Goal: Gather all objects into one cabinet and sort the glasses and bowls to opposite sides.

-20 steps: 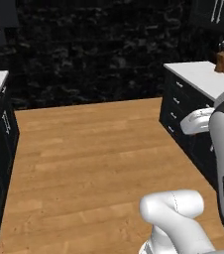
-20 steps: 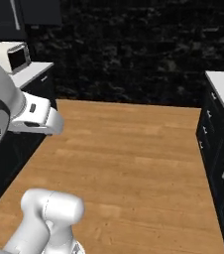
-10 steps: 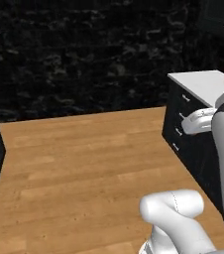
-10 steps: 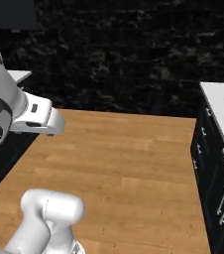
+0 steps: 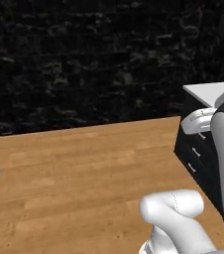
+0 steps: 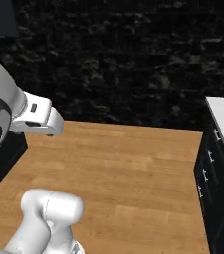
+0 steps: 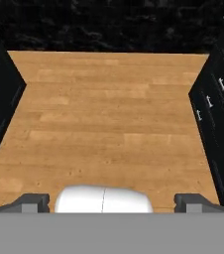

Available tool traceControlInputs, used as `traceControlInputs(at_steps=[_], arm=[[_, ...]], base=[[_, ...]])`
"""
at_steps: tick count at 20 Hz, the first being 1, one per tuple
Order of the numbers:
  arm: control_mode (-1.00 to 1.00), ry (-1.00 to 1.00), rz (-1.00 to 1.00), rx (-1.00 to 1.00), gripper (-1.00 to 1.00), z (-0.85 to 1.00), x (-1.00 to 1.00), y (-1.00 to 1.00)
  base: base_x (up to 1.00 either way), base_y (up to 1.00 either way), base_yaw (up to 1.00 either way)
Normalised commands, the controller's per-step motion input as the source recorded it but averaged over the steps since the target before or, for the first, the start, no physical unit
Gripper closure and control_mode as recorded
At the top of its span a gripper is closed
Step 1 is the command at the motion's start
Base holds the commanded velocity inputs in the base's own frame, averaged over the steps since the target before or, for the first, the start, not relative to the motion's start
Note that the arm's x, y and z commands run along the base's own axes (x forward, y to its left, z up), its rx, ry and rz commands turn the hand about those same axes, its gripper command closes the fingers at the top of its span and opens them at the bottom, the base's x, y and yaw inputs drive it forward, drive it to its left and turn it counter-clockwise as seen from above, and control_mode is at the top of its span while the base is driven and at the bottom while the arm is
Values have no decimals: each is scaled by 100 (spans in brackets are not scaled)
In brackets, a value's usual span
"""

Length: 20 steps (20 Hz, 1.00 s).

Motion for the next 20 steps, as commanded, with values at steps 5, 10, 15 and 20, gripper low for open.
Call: traceControlInputs(at_steps=[5,10,15,20], arm=[[100,0,0,0,-100,0,0,0],[100,0,0,0,-100,0,0,0],[100,0,0,0,-100,0,0,0],[100,0,0,0,-100,0,0,0]], base=[[100,-13,5],[100,-5,21],[100,-5,51],[94,0,74]])
